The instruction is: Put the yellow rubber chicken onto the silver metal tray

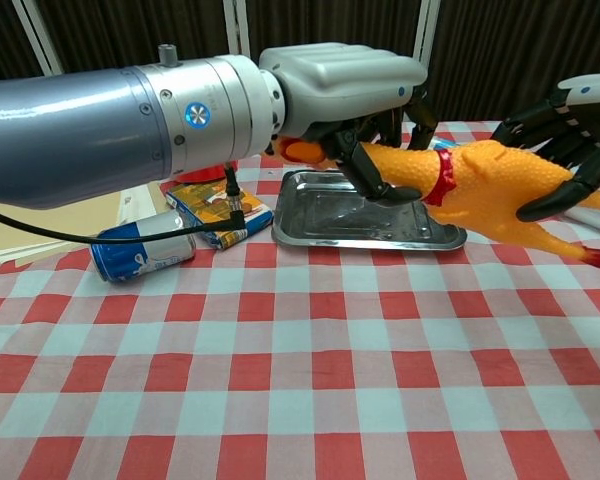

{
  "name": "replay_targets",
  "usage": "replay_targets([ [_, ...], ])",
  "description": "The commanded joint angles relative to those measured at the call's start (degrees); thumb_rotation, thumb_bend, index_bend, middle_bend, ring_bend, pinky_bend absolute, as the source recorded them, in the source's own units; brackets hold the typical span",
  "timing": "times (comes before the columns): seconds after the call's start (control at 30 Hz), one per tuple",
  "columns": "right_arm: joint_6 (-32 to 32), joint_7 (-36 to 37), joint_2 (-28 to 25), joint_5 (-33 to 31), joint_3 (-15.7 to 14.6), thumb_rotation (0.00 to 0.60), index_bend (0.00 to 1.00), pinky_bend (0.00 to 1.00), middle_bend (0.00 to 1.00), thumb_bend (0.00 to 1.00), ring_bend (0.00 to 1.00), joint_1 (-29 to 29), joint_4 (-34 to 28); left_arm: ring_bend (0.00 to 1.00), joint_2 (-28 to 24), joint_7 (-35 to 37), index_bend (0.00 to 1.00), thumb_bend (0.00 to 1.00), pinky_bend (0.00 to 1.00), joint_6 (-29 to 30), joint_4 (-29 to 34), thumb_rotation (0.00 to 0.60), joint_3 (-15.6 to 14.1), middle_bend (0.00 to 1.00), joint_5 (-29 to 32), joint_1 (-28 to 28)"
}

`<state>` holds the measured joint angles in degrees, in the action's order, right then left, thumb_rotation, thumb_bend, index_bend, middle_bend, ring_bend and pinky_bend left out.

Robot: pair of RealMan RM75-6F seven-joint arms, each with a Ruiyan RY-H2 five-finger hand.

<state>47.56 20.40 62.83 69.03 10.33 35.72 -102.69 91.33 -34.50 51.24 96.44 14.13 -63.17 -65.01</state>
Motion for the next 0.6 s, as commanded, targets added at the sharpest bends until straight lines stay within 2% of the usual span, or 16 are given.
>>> replay_targets([
  [0.03, 0.26, -0.89, 0.40, -0.55, 0.08, 0.600, 0.91, 0.76, 0.73, 0.39, 0.78, 0.00, 0.32, 0.68, 0.04, 0.22, 0.71, 0.72, 0.74, 0.09, -0.09, 0.600, -0.05, 0.78, 0.01, -0.03],
  [0.17, 0.69, -1.80, 0.96, -1.53, 0.31, 0.600, 1.00, 0.81, 0.81, 0.44, 0.86, -0.04, 0.38, 0.68, -0.02, 0.68, 0.71, 0.72, 0.74, 0.22, -0.25, 0.600, -0.19, 0.78, -0.05, -0.09],
  [0.27, 1.30, -2.29, 1.32, -2.03, 0.56, 0.600, 1.00, 0.82, 0.85, 0.46, 0.90, -0.21, 0.31, 0.68, -0.06, 1.06, 0.71, 0.72, 0.74, 0.35, -0.31, 0.600, -0.31, 0.78, -0.16, -0.13],
  [0.33, 1.48, -2.58, 1.37, -2.04, 0.59, 0.600, 0.98, 0.81, 0.85, 0.46, 0.87, -0.29, 0.28, 0.68, -0.09, 1.17, 0.71, 0.72, 0.74, 0.40, -0.38, 0.600, -0.37, 0.77, -0.24, -0.19],
  [0.4, 1.41, -2.76, 1.31, -1.92, 0.48, 0.600, 0.90, 0.77, 0.81, 0.46, 0.79, -0.36, 0.18, 0.68, -0.10, 1.28, 0.71, 0.72, 0.74, 0.53, -0.43, 0.600, -0.41, 0.77, -0.31, -0.22],
  [0.47, 0.62, -2.78, 0.75, -1.20, 0.10, 0.600, 0.71, 0.64, 0.69, 0.46, 0.63, -0.32, 0.09, 0.68, -0.13, 1.25, 0.70, 0.72, 0.74, 0.75, -0.60, 0.600, -0.43, 0.77, -0.39, -0.26],
  [0.57, -0.76, -2.20, -0.17, -0.09, -0.37, 0.600, 0.48, 0.48, 0.53, 0.45, 0.46, -0.19, 0.01, 0.68, -0.14, 1.16, 0.70, 0.72, 0.74, 1.03, -0.84, 0.600, -0.52, 0.77, -0.47, -0.30],
  [0.6, -1.19, -1.88, -0.49, 0.33, -0.49, 0.600, 0.43, 0.45, 0.50, 0.44, 0.43, -0.16, -0.01, 0.68, -0.12, 1.05, 0.70, 0.72, 0.74, 1.15, -0.98, 0.600, -0.56, 0.77, -0.52, -0.33],
])
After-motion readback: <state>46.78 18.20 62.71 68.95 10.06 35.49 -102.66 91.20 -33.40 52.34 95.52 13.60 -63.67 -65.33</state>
